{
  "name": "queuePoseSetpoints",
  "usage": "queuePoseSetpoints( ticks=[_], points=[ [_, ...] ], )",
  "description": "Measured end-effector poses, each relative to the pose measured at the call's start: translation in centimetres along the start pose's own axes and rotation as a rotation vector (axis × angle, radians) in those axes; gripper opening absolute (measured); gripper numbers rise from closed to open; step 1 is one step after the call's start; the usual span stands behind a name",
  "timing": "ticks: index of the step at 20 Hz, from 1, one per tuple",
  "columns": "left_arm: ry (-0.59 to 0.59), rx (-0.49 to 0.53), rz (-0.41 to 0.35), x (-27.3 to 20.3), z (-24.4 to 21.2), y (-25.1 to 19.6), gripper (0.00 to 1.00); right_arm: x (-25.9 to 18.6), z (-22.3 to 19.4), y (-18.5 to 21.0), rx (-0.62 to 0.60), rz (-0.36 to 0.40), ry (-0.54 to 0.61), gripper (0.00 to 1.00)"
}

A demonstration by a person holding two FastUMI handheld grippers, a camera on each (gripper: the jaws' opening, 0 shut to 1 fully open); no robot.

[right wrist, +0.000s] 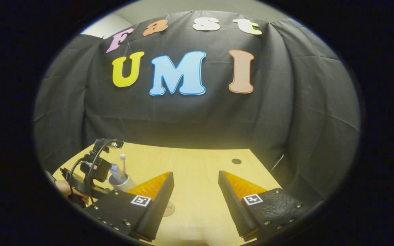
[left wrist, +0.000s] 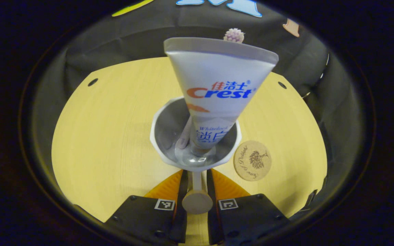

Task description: Put the toothbrush and toothpaste on the desktop into the cup, then pick up the cup and place it on the coaster on the desktop.

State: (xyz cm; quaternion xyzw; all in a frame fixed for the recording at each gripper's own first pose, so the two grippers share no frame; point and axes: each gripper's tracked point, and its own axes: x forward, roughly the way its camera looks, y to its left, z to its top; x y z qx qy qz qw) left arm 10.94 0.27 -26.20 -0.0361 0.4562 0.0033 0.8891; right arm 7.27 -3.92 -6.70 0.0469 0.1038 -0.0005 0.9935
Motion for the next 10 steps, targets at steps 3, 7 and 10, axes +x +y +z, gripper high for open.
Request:
queuePoseSetpoints(
  ticks=[3, 7, 10],
  points=[
    [0.000, 0.031, -0.037, -0.4, 0.2, -2.8, 0.32, -0.2, 0.0, -0.4, -0.005, -0.011, -0.004, 0.82],
    [0.007, 0.067, -0.085, -0.3, 0.0, -6.8, 0.32, -1.1, -0.3, -1.7, 0.004, -0.034, -0.006, 0.82],
    [0.021, 0.097, -0.106, 0.2, -0.3, -9.1, 0.32, -1.6, -0.7, -3.2, 0.010, -0.057, -0.003, 0.82]
  ],
)
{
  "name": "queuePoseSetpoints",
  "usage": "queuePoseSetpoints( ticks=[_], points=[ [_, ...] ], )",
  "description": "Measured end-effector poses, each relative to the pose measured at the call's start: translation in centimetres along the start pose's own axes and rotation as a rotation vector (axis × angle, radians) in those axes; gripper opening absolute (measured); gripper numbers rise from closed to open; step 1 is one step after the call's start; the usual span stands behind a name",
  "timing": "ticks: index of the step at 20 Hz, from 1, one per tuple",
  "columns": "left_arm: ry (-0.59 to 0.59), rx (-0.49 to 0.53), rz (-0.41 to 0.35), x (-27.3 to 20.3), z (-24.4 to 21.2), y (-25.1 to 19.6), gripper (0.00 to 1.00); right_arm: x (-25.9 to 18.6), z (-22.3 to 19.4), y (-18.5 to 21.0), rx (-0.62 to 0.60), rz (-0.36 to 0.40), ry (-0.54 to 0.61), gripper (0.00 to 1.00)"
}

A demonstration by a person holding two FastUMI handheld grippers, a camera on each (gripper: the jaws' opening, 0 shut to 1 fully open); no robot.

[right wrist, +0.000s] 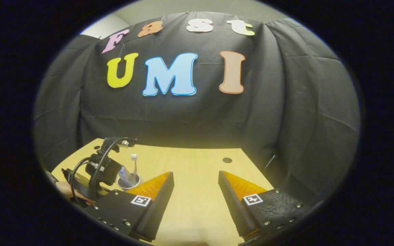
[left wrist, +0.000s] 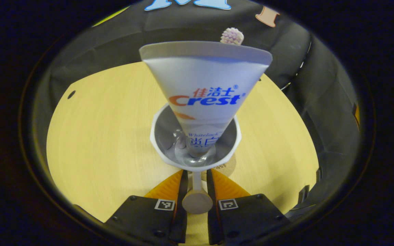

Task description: Put the toothbrush and toothpaste on the desktop into the cup, then pick up the cup and place it on the coaster on the desktop.

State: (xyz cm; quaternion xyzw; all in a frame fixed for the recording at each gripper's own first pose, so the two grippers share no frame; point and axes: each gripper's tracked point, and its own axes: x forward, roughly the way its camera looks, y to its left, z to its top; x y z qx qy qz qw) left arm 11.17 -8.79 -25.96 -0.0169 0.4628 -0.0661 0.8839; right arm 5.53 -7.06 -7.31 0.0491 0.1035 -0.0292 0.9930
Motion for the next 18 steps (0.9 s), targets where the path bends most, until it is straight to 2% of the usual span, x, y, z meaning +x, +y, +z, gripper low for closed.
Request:
queuePoseSetpoints(
  ticks=[8, 18],
  points=[
    [0.035, 0.023, 0.015, 1.2, -1.1, -2.5, 0.32, -0.8, -1.0, -3.7, 0.030, -0.030, 0.017, 0.82],
    [0.069, 0.043, 0.086, 1.0, -1.8, -2.6, 0.34, -1.3, -0.6, -4.5, 0.033, 0.022, 0.002, 0.82]
  ],
)
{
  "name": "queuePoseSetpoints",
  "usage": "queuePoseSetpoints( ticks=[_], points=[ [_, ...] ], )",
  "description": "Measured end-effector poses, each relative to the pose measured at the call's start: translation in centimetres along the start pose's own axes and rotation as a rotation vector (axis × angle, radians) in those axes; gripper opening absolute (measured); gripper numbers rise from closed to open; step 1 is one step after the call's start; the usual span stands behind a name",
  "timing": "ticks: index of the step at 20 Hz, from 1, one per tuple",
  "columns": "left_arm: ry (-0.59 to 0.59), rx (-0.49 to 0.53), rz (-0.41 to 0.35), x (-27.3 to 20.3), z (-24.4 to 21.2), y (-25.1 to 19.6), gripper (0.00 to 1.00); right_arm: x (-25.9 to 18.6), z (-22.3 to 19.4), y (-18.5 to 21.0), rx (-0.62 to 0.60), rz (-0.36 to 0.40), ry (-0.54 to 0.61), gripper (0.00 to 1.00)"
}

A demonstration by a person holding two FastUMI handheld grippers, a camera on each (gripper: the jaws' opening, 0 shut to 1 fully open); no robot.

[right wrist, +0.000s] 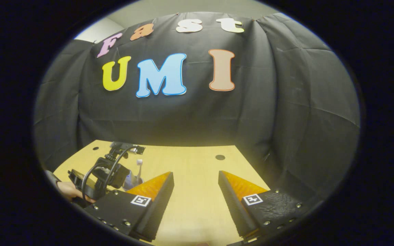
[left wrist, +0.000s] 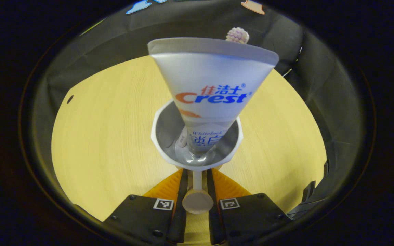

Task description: Put the toothbrush and toothpaste on the desktop into the cup, then pick up the cup and place it on the coaster on the desktop.

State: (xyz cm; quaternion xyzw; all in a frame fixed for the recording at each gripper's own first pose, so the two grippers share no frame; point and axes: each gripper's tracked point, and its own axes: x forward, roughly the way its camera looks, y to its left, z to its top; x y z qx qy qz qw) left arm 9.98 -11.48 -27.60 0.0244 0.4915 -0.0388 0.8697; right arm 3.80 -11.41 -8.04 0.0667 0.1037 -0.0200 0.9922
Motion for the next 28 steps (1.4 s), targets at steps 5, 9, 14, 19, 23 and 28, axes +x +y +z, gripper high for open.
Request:
queuePoseSetpoints(
  ticks=[5, 9, 14, 19, 23, 28],
  points=[
    [-0.056, -0.055, -0.035, -1.6, 0.2, -1.7, 0.40, -0.2, 0.8, 0.1, -0.001, 0.045, -0.020, 0.82],
    [-0.141, -0.091, -0.032, -4.3, 0.3, -1.9, 0.57, -0.5, 1.7, 0.8, -0.023, 0.091, -0.050, 0.82],
    [-0.258, -0.118, -0.028, -9.1, 0.3, -1.7, 0.52, -1.4, 2.5, 2.1, -0.035, 0.135, -0.071, 0.82],
    [-0.435, -0.100, -0.006, -15.5, 1.4, -0.9, 0.52, -2.4, 3.9, 3.8, -0.018, 0.165, -0.103, 0.82],
    [-0.604, -0.071, 0.022, -19.8, 2.7, -0.8, 0.58, -3.4, 4.7, 4.9, -0.037, 0.171, -0.131, 0.82],
    [-0.776, -0.045, 0.034, -23.5, 3.7, -0.8, 0.58, -4.2, 5.6, 5.8, -0.069, 0.159, -0.162, 0.82]
  ],
)
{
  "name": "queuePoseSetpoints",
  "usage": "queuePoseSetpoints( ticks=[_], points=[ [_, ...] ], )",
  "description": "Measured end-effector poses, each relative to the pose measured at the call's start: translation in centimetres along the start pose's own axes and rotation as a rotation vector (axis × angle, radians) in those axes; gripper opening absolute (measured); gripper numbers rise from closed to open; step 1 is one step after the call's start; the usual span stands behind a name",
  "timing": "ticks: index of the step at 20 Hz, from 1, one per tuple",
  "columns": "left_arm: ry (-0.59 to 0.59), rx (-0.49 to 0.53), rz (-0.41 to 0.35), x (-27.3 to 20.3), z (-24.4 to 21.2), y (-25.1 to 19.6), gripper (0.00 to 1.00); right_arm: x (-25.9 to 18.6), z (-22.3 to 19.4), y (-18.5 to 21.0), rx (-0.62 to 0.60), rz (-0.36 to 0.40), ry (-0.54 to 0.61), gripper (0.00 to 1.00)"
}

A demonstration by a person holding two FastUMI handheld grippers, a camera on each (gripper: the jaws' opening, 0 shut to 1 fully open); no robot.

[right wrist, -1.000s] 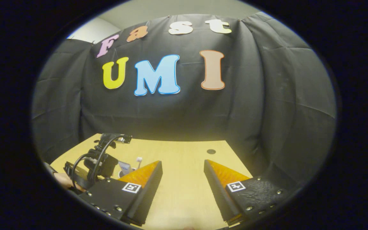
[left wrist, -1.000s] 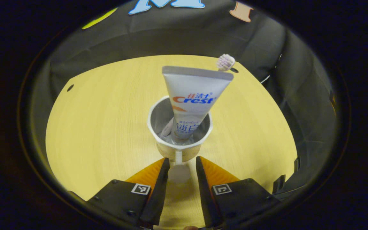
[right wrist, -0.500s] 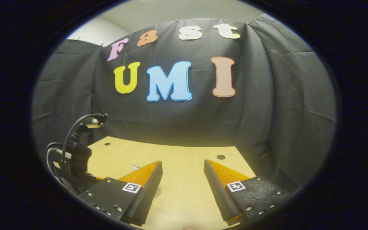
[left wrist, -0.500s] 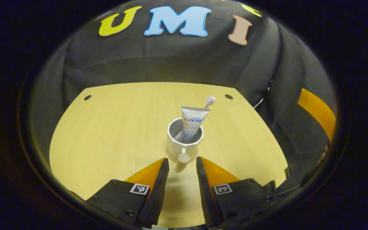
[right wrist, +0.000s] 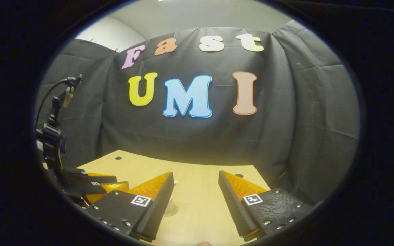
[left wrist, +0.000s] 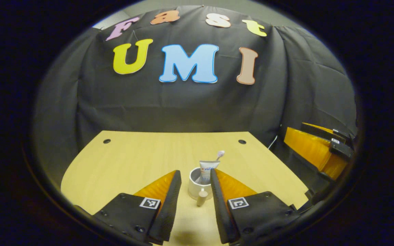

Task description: Put the toothbrush and toothpaste on the desktop into the cup, then pick up the cup and place it on the coaster on the desktop.

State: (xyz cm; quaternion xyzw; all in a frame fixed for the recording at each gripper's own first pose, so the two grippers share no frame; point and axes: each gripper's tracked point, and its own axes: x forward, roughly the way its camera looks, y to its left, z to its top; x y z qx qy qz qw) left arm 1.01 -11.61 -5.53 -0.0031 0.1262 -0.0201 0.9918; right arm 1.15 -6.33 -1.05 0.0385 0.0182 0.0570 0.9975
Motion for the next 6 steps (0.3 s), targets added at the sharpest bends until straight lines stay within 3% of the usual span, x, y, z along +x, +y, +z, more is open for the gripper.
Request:
queuePoseSetpoints(
  ticks=[3, 4, 6],
  points=[
    [-0.093, -0.014, 0.008, -0.8, 2.1, 0.9, 0.58, 0.0, 0.1, -0.1, -0.013, -0.021, -0.003, 0.82],
    [-0.127, -0.016, 0.014, -1.0, 3.0, 1.3, 0.54, 0.0, 0.1, 0.0, -0.009, -0.027, -0.005, 0.82],
    [-0.183, -0.009, 0.032, -1.3, 4.5, 2.3, 0.59, -0.1, 0.2, 0.2, -0.001, -0.042, -0.013, 0.82]
  ],
)
